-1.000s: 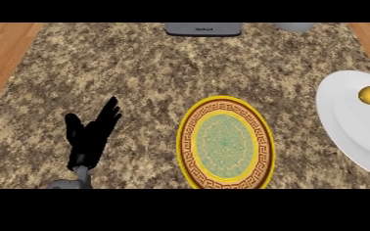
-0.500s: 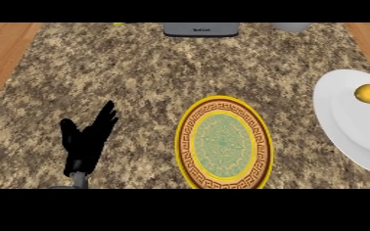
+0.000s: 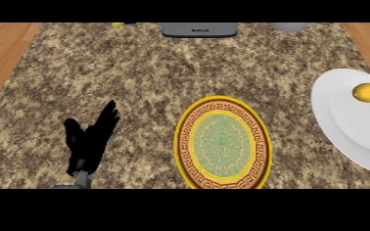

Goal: Pick the lemon from the plate and place it in the plate

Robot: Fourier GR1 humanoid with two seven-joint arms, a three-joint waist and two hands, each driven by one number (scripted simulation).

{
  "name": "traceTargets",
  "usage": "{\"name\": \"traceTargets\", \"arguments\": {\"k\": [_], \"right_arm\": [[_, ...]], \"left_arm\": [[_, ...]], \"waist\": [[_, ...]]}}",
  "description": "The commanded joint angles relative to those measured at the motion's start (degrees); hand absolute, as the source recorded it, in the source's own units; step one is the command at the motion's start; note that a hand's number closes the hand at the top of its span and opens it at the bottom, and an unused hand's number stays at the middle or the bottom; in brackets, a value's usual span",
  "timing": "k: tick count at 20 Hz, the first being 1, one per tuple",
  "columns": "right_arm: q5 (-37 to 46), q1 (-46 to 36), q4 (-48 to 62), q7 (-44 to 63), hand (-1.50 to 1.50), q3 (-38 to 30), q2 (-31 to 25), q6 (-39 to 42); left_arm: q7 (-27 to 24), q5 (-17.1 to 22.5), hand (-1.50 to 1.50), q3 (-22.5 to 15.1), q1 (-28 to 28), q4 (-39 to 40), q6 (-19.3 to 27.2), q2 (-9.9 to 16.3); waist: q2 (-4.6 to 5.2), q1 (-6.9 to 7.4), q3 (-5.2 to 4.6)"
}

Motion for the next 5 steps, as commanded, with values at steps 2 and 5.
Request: {"name": "traceTargets", "arguments": {"k": [2, 5], "right_arm": [[0.59, 3.28, 0.51, -9.00, -1.50, 0.77, 0.12, 4.73], [0.07, 7.34, -0.22, -10.92, -1.50, 1.03, 1.27, 5.59]], "left_arm": [[1.73, 0.13, 0.00, -1.17, 2.50, -2.90, 0.43, -1.21], [1.51, -0.53, 0.00, 0.02, -0.69, 0.41, 0.53, -0.55]], "waist": [[0.04, 0.18, 0.00], [0.00, -0.50, -0.11]]}}
